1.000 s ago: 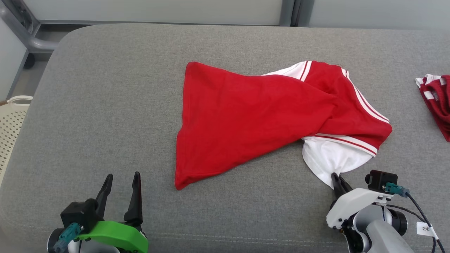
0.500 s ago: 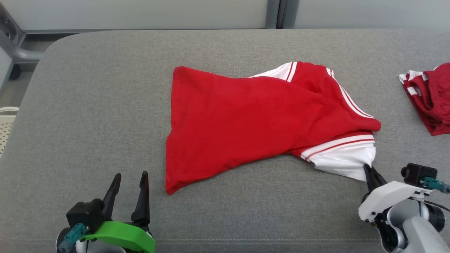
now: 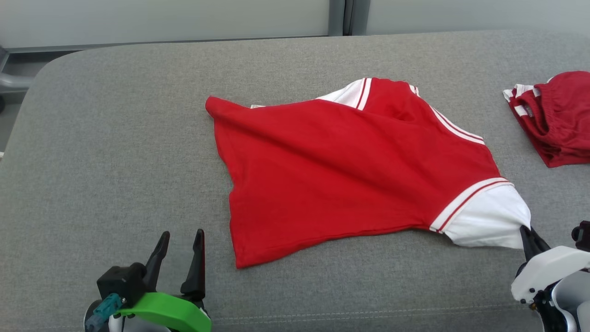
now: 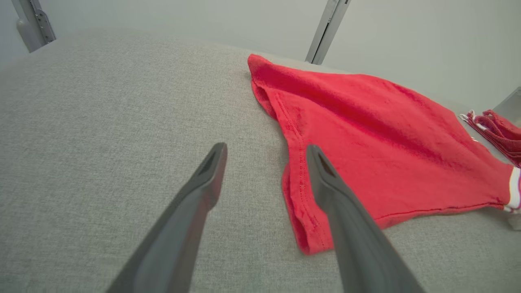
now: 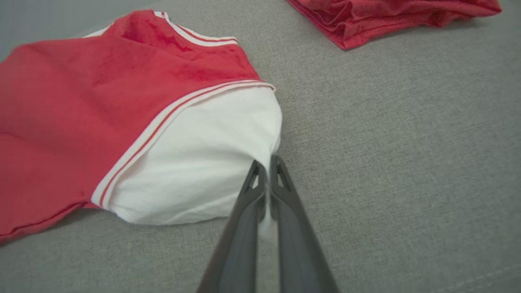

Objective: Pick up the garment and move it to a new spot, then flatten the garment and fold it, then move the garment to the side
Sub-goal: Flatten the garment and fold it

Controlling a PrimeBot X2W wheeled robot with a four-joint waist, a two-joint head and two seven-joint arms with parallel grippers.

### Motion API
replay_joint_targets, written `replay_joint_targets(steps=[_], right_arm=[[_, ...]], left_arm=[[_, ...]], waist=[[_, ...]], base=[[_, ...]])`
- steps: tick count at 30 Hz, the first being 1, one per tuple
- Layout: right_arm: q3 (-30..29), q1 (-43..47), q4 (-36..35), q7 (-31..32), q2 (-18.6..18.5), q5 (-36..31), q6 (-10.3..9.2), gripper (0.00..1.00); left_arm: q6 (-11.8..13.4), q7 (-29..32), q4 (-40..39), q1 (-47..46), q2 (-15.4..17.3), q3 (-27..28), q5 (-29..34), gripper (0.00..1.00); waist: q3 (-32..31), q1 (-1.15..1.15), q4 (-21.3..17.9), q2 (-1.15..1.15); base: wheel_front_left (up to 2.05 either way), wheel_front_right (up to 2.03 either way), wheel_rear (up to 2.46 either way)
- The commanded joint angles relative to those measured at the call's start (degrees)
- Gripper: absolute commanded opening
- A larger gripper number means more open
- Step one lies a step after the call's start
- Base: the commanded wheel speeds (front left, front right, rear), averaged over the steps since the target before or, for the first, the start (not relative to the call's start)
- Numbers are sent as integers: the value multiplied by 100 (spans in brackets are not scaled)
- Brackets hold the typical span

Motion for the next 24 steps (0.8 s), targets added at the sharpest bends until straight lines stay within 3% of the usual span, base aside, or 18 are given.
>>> replay_joint_targets(steps=[1,11,18,24], right_arm=[[-13,80,-8,31,17,-30,-7,0],[-214,107,265,-35,38,-315,-7,0],[-146,33,318,-91,57,-328,-7,0],[-40,-32,400,-156,38,-268,-7,0]], left_arm=[[-23,3,4,-36,-18,-16,-7,100],[-356,479,302,-42,-301,-467,-278,100],[-692,861,866,-283,-613,-739,-555,100],[-810,961,1493,-545,-806,-705,-744,100]], waist=[[0,0,2,0],[-2,0,9,0],[-17,0,-23,0],[-25,0,-105,0]], base=[[0,0,0],[0,0,0],[0,0,0],[0,0,0]])
